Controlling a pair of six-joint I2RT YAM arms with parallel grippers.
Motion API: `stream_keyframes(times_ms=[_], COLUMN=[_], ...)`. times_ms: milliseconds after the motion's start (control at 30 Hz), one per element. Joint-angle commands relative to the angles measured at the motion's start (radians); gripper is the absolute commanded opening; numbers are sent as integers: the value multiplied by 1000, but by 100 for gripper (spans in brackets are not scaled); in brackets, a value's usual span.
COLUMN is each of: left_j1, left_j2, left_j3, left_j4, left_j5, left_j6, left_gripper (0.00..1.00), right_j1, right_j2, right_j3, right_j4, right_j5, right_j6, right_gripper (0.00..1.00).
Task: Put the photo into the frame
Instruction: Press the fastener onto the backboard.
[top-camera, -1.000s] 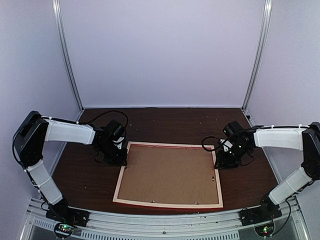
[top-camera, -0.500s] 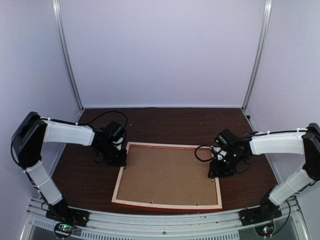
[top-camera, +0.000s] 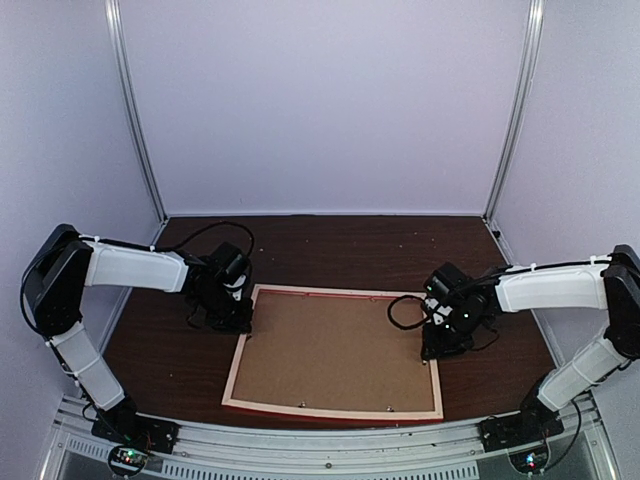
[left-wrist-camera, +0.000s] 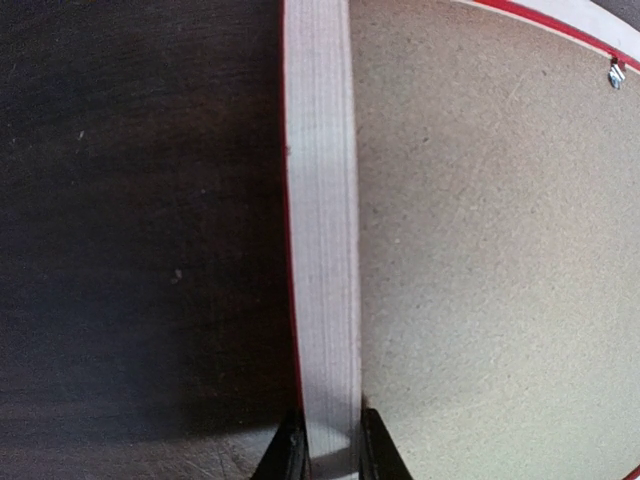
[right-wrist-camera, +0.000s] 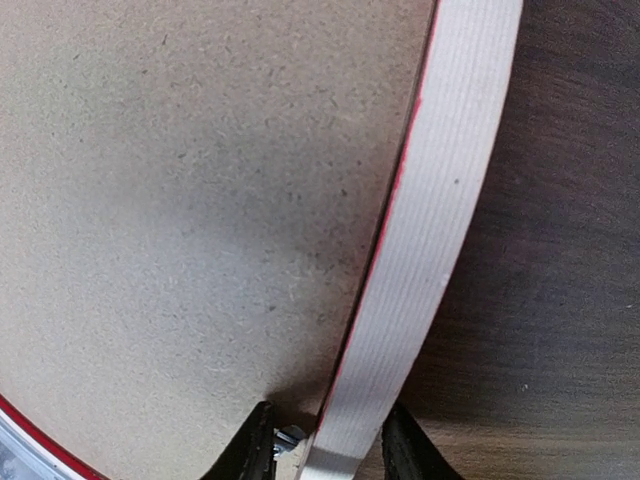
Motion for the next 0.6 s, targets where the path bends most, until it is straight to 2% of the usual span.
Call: stream_keyframes(times_ms=[0, 200, 567], left_j1=[-7, -7, -7], left_j2=[-18, -15, -12], left_j3=[-26, -25, -23], left_j4=[-44, -44, -50], left_j5=[-6, -8, -8], left_j6=[9, 10, 13], left_gripper=[12, 12, 13], right_j1=[5, 4, 3], right_j2=[17, 26, 56], right_j3=[11, 25, 46], right_j4=[-23, -44, -95], right_j5=[41, 23, -49], right_j6=[-25, -65, -171], right_gripper=[34, 30, 30])
